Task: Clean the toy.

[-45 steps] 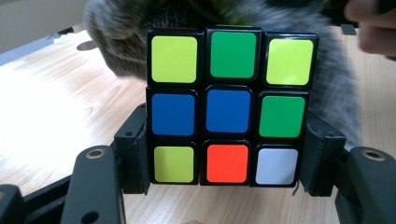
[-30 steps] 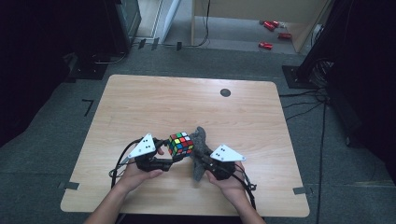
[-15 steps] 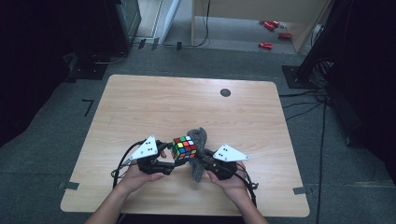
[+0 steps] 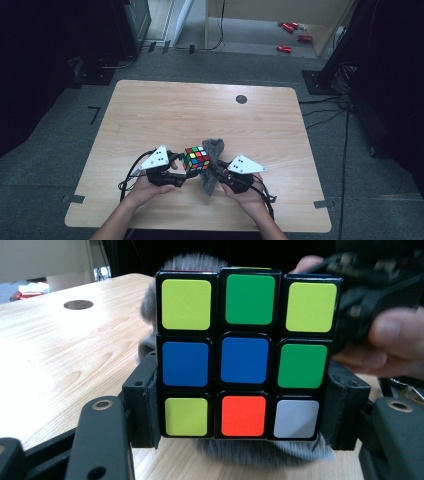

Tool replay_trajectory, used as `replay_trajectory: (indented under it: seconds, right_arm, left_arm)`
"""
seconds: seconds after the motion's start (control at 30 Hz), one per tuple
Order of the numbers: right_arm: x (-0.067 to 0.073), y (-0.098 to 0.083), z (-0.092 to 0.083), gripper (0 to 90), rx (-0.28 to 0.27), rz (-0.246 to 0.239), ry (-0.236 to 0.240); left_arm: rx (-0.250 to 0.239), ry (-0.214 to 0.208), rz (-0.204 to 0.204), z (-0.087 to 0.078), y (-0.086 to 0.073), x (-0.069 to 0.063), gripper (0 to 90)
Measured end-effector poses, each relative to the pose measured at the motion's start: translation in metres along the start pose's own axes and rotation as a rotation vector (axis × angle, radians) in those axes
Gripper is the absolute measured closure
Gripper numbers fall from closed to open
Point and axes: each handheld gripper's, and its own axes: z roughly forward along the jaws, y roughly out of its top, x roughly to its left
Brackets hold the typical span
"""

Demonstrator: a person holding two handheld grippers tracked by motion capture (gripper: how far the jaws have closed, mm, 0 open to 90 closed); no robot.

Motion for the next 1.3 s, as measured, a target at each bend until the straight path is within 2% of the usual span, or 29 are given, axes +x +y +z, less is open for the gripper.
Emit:
replay_trajectory:
  seconds: [0.2, 0.27, 0.43, 0.53, 0.6, 0.7, 0.83, 0.9, 1.03, 1.07, 1.17, 1.3]
  right_arm:
    - [0.002, 0.0, 0.001, 79.8, 0.033, -0.016, 0.015]
    - [0.001, 0.002, -0.002, 79.9, 0.017, -0.02, 0.007]
    - [-0.003, 0.01, -0.014, 79.7, -0.041, -0.01, -0.011]
    - [-0.006, 0.01, -0.016, 79.6, -0.052, 0.001, -0.027]
    - [-0.008, 0.008, -0.015, 79.5, -0.049, 0.014, -0.032]
    - [-0.007, 0.004, -0.01, 79.4, -0.027, 0.029, -0.017]
    - [0.005, -0.005, 0.004, 79.2, 0.033, 0.017, 0.017]
    - [0.011, -0.01, 0.013, 79.2, 0.053, 0.038, 0.056]
    - [0.022, -0.01, 0.02, 78.9, 0.018, 0.053, 0.098]
    - [0.024, -0.009, 0.02, 78.6, 0.003, 0.052, 0.091]
    - [0.026, -0.007, 0.018, 78.6, -0.031, 0.052, 0.065]
    - [0.03, -0.007, 0.02, 78.6, -0.048, 0.061, 0.06]
  left_arm:
    - [0.011, 0.024, -0.025, 0.0, -0.001, 0.003, 35.3]
    - [0.017, 0.037, -0.029, 0.0, -0.001, 0.005, 35.3]
    - [0.057, 0.097, 0.001, 0.001, -0.005, 0.008, 35.3]
    - [0.079, 0.093, 0.006, 0.003, -0.007, 0.007, 35.3]
    - [0.06, 0.064, -0.017, 0.004, -0.005, 0.006, 35.3]
    - [0.027, 0.043, -0.046, 0.002, -0.001, 0.006, 35.3]
    - [-0.024, 0.054, -0.094, -0.004, 0.003, 0.009, 35.3]
    - [-0.054, 0.057, -0.112, -0.005, 0.005, 0.008, 35.3]
    - [-0.069, 0.06, -0.118, -0.001, 0.004, 0.005, 35.3]
    - [-0.071, 0.06, -0.117, 0.0, 0.004, 0.004, 35.3]
    - [-0.099, 0.045, -0.154, -0.001, 0.004, 0.006, 35.3]
    - [-0.097, 0.031, -0.167, 0.004, 0.004, 0.003, 35.3]
